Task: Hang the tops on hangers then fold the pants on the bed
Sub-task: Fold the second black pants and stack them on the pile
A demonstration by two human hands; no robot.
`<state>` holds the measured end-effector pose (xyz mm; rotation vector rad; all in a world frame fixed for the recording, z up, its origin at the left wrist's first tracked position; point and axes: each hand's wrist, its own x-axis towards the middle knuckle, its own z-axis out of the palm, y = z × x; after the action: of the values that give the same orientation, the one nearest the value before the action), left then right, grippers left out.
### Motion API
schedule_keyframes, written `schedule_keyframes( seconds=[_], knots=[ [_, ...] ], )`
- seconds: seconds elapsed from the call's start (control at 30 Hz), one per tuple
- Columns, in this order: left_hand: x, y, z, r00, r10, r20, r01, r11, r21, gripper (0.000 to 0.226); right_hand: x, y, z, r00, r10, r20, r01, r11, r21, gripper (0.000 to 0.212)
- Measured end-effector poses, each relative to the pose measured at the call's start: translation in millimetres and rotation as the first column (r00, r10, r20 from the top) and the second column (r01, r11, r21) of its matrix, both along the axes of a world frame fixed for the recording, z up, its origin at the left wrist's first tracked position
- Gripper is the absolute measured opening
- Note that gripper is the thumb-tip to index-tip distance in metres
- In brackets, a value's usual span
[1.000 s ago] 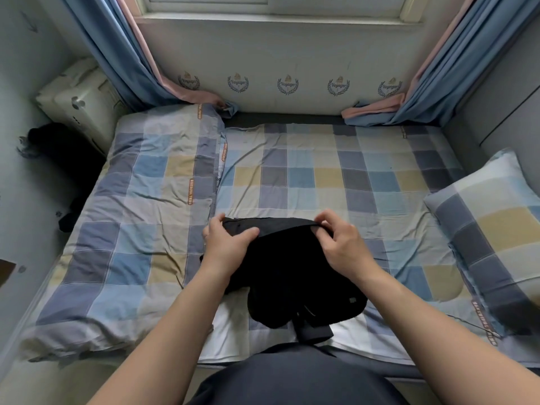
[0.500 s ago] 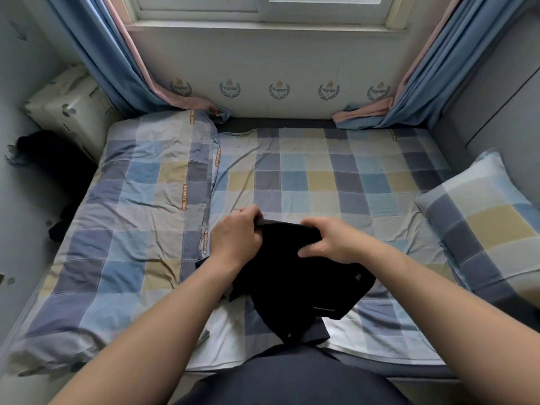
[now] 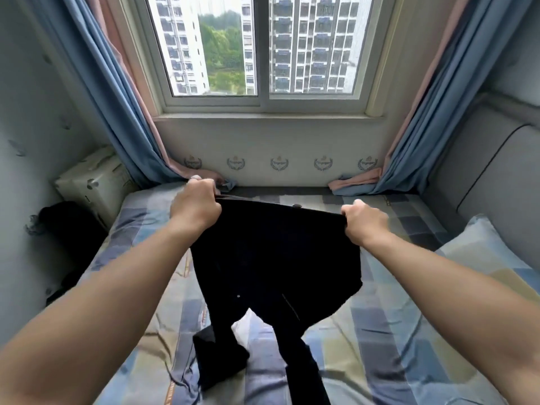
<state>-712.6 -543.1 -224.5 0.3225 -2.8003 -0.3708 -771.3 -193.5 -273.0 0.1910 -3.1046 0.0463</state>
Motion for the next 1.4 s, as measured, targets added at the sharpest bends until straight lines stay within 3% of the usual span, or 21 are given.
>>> schedule_keyframes(
  seconds=[0.13, 0.3, 0.4, 0.5, 0.6, 0.67, 0.73, 0.8, 0.83, 0.87, 0.9, 1.0, 1.2, 1.33, 1.4],
  knots=[
    [-23, -47, 58, 0.989, 0.137, -0.051, -0.141, 0.987, -0.072, 0.011, -35, 12, 54, 0.98, -0.087, -0.18, 0.085, 0.996, -0.015, 0.02],
    [-38, -82, 122, 0.963, 0.226, -0.147, -0.241, 0.966, -0.093, 0.008, -68, 10, 140, 0.919, -0.056, -0.39, -0.002, 0.989, -0.147, 0.017],
    [-43, -96, 161, 0.931, 0.307, -0.2, -0.322, 0.945, -0.051, 0.017, -81, 8, 201, 0.909, -0.107, -0.404, -0.008, 0.962, -0.273, 0.03],
    [-44, -111, 203, 0.905, 0.367, -0.216, -0.366, 0.929, 0.047, 0.024, -92, 14, 257, 0.909, -0.196, -0.368, 0.037, 0.917, -0.397, 0.017],
    [-40, -125, 243, 0.893, 0.397, -0.214, -0.376, 0.917, 0.13, 0.016, -95, 19, 305, 0.892, -0.238, -0.385, 0.039, 0.887, -0.46, 0.013],
    [-38, -128, 270, 0.882, 0.425, -0.204, -0.356, 0.884, 0.302, 0.013, -97, 20, 334, 0.879, -0.254, -0.404, 0.023, 0.868, -0.496, 0.013],
    [-41, -126, 297, 0.868, 0.457, -0.194, -0.248, 0.737, 0.628, 0.013, -98, 20, 362, 0.879, -0.274, -0.391, -0.003, 0.816, -0.578, 0.016],
    [-46, -125, 325, 0.885, 0.447, -0.134, -0.072, 0.415, 0.907, 0.019, -99, 16, 390, 0.892, -0.316, -0.324, -0.02, 0.688, -0.726, 0.022],
    [-47, -122, 339, 0.903, 0.419, -0.097, 0.015, 0.195, 0.981, 0.019, -99, 13, 403, 0.902, -0.344, -0.26, -0.015, 0.578, -0.816, 0.024],
    [-47, -122, 351, 0.91, 0.408, -0.075, 0.066, 0.034, 0.997, 0.017, -97, 10, 415, 0.914, -0.364, -0.178, 0.004, 0.446, -0.895, 0.024],
    [-46, -121, 362, 0.913, 0.401, -0.07, 0.085, -0.02, 0.996, 0.02, -95, 6, 427, 0.925, -0.368, -0.096, 0.029, 0.319, -0.947, 0.024],
    [-42, -115, 391, 0.912, 0.384, -0.146, 0.178, -0.049, 0.983, 0.03, -85, -1, 461, 0.956, -0.288, 0.059, 0.086, 0.08, -0.993, 0.028],
    [-28, -91, 425, 0.862, 0.368, -0.348, 0.401, -0.075, 0.913, 0.027, -67, -7, 502, 0.996, -0.092, 0.018, 0.002, -0.173, -0.985, 0.027],
    [-20, -85, 439, 0.836, 0.268, -0.479, 0.491, 0.023, 0.871, 0.036, -65, -5, 513, 0.996, -0.013, -0.083, -0.084, -0.066, -0.994, 0.015],
    [-22, -82, 441, 0.818, 0.234, -0.525, 0.504, 0.148, 0.851, 0.04, -66, -6, 514, 0.987, 0.01, -0.161, -0.161, 0.016, -0.987, 0.016]
  ],
)
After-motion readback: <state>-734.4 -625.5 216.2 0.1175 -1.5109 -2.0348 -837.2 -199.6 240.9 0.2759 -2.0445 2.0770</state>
